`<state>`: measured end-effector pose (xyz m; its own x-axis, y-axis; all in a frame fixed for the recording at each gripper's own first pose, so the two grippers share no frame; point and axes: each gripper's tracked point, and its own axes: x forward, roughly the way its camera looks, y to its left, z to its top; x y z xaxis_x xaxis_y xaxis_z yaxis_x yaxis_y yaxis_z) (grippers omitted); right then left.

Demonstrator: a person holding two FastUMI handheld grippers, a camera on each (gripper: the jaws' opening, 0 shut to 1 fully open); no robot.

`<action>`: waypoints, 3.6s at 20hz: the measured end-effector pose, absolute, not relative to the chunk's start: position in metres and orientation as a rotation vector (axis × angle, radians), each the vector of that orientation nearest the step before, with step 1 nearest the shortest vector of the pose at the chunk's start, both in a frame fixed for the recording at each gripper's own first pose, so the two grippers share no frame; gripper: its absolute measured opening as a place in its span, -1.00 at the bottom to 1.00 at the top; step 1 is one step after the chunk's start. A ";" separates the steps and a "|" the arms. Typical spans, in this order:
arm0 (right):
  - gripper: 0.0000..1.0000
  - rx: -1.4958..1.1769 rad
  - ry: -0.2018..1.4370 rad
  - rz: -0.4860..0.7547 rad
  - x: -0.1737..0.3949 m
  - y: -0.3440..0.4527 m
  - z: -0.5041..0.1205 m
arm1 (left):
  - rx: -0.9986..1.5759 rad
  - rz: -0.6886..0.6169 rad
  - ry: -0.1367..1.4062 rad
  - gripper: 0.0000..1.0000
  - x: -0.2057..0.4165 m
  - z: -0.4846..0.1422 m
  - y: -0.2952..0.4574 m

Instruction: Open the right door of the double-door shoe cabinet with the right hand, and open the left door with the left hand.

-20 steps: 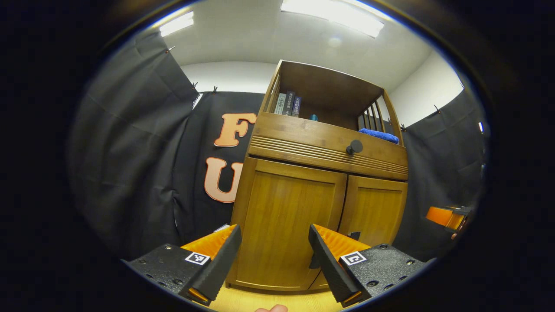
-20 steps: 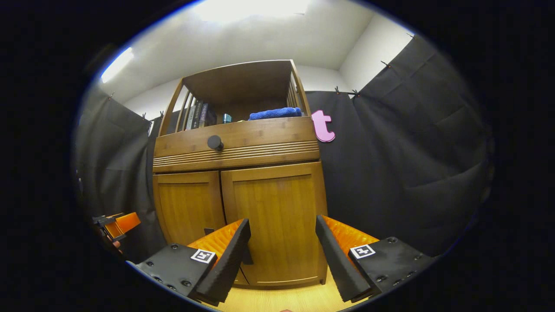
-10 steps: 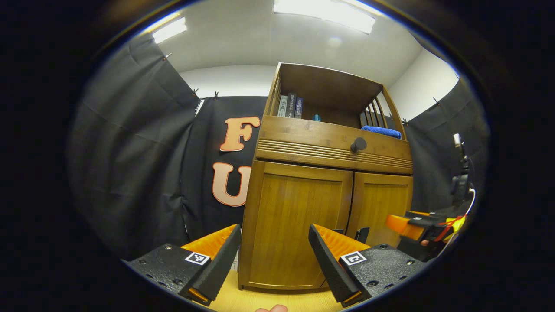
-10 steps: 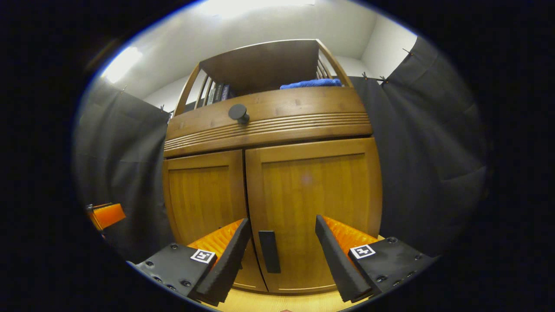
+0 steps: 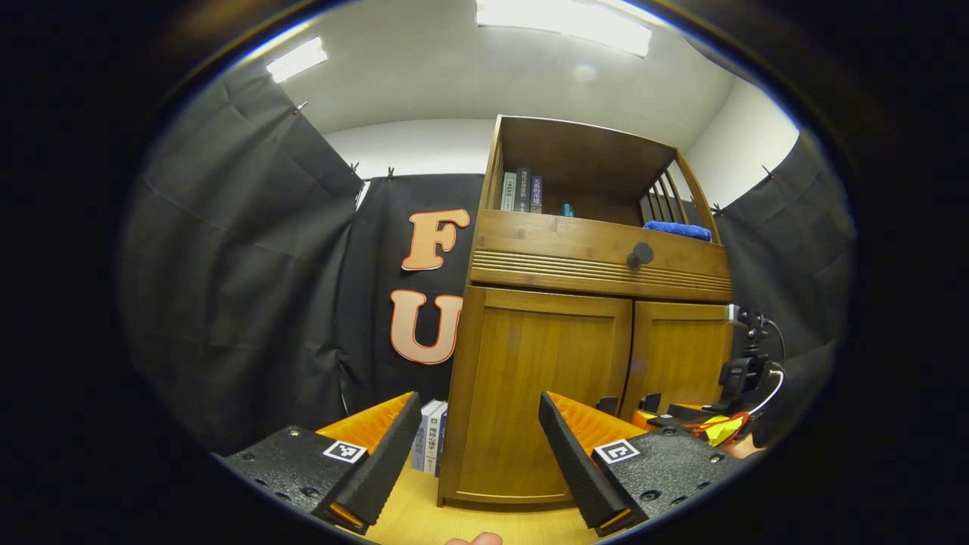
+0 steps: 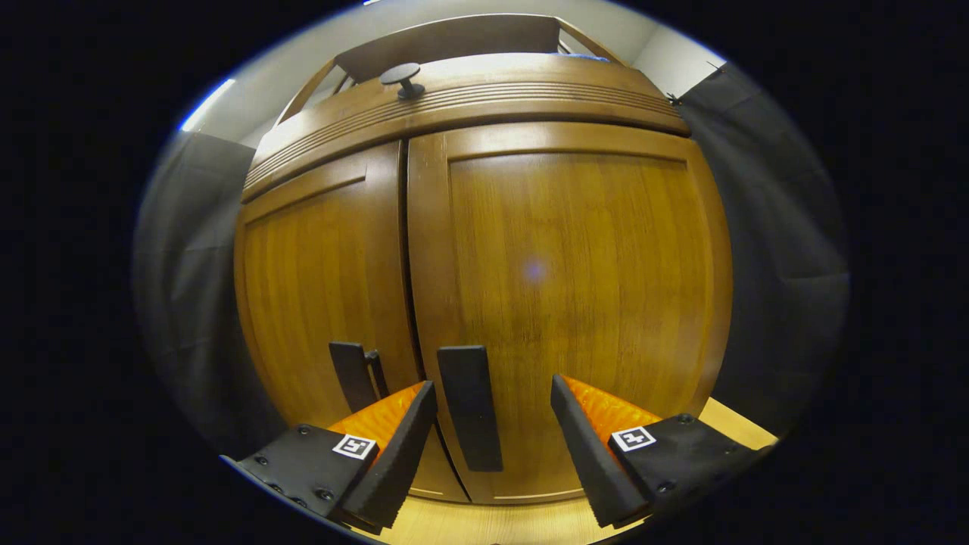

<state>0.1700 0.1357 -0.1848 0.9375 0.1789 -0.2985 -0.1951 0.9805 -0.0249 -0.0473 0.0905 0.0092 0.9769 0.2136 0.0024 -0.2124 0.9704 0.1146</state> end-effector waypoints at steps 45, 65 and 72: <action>-0.36 -0.008 0.357 0.339 0.144 0.148 -0.188 | 0.063 0.142 0.040 0.82 -0.060 -0.002 0.046; -0.38 -0.005 0.275 0.229 0.072 0.035 -0.154 | 0.038 0.099 0.102 0.96 -0.040 -0.047 0.031; -0.38 -0.030 0.259 0.156 0.067 0.006 -0.145 | 0.041 0.095 0.114 0.96 -0.037 -0.055 0.030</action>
